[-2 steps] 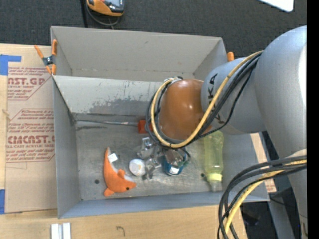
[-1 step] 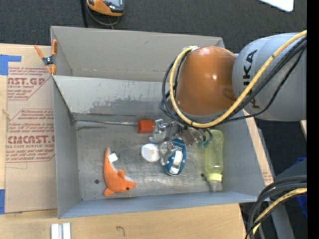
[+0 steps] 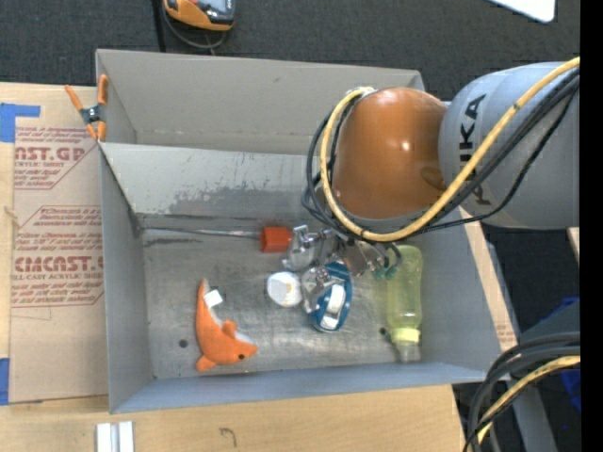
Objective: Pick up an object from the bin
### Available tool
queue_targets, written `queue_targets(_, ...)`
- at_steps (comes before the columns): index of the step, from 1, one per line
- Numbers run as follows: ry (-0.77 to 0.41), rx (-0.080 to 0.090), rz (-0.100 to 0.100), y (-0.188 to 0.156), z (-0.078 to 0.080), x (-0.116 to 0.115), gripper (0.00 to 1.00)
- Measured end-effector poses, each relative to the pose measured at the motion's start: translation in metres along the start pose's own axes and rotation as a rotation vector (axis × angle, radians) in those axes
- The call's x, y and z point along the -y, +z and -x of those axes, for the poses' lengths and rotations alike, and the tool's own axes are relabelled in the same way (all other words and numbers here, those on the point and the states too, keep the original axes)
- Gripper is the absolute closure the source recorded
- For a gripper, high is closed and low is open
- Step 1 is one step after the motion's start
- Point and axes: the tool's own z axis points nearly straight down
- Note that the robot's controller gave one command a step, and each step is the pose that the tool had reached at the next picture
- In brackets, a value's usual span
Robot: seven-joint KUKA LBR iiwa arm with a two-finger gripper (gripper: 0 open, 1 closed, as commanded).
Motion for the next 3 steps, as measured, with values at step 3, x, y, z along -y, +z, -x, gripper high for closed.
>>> queue_targets(3, -0.093, 0.005, -0.002, -0.059, -0.013, 0.014, 0.0)
